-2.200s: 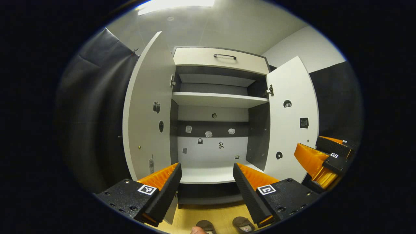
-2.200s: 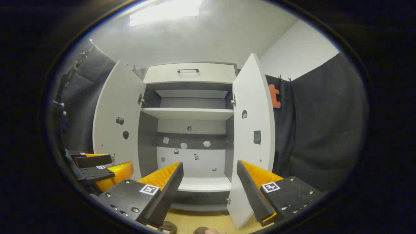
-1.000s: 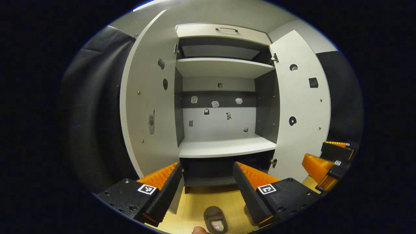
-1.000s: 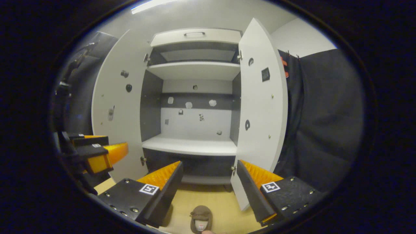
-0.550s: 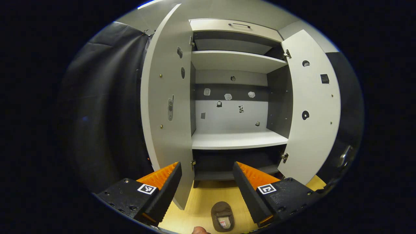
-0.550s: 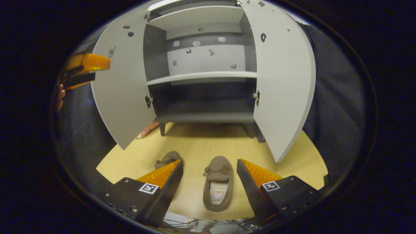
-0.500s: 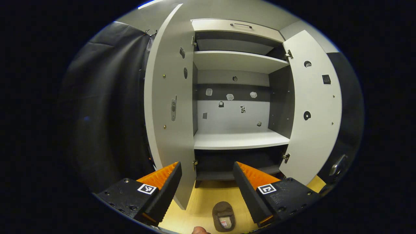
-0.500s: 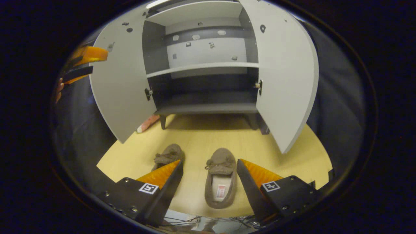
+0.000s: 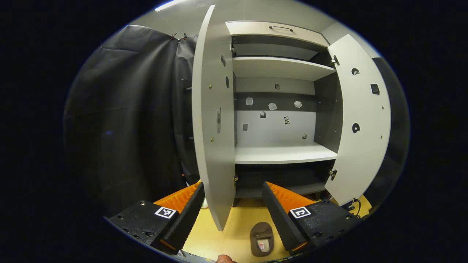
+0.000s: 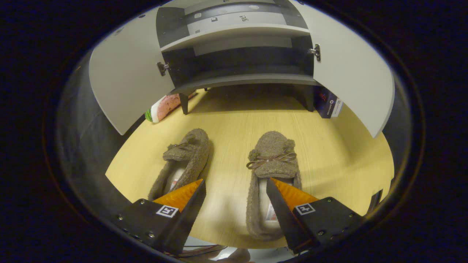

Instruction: Grab one shoe with the right hand and put it into the shoe cabinet, grab the other shoe with the left hand and put it into the shoe cabinet; then close the right door with the right hand and the left door with the left hand.

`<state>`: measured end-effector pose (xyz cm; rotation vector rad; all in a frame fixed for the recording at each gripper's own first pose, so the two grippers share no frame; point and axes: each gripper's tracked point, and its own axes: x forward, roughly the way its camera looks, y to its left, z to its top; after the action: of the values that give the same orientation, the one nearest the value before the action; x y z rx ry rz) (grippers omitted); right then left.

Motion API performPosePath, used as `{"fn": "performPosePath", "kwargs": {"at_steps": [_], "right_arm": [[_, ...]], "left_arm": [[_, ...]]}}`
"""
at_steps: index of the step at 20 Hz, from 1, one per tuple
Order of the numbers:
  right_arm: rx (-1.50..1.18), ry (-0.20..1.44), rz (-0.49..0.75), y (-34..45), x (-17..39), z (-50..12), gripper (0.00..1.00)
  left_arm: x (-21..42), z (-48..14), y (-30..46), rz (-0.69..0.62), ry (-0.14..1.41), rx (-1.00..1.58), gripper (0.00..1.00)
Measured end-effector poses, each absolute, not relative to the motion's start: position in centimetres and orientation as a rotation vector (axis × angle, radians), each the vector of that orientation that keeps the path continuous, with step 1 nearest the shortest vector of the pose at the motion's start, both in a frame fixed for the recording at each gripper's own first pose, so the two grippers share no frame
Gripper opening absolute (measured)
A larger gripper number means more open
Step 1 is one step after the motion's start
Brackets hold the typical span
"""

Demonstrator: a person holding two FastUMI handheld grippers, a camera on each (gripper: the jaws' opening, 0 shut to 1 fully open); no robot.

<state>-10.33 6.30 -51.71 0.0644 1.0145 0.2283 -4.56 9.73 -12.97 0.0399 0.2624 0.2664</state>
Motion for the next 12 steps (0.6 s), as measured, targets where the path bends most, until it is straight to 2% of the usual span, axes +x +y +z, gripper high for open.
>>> {"fn": "performPosePath", "kwargs": {"at_steps": [2, 4, 5, 6, 7, 8, 11, 12], "right_arm": [[0.056, 1.031, 0.213, 6.3, -9.5, -53.2, 1.00], [0.048, 1.038, 0.193, 6.2, -8.5, -54.1, 0.89], [0.049, 1.044, 0.183, 6.2, -8.0, -54.6, 0.90], [0.052, 1.049, 0.175, 6.2, -7.6, -55.0, 0.82], [0.050, 1.060, 0.167, 6.3, -7.2, -55.6, 0.82], [0.035, 1.061, 0.148, 5.7, -7.1, -55.6, 0.76], [-0.009, 1.061, 0.096, 4.2, -6.5, -55.9, 0.46], [-0.006, 1.055, 0.088, 4.0, -6.2, -56.2, 0.30]], "left_arm": [[-5.2, -12.6, 10.7, 0.295, 0.261, 0.052, 0.98], [-5.9, -12.3, 11.7, 0.326, 0.259, 0.057, 0.97], [-6.3, -12.3, 12.2, 0.342, 0.259, 0.058, 0.97], [-6.6, -12.2, 12.7, 0.357, 0.262, 0.059, 0.97], [-7.0, -12.3, 13.2, 0.371, 0.265, 0.059, 0.97], [-7.3, -12.3, 13.5, 0.384, 0.268, 0.058, 0.96], [-7.5, -12.5, 14.3, 0.416, 0.273, 0.055, 0.97], [-7.6, -12.5, 14.5, 0.423, 0.273, 0.054, 0.97]]}}
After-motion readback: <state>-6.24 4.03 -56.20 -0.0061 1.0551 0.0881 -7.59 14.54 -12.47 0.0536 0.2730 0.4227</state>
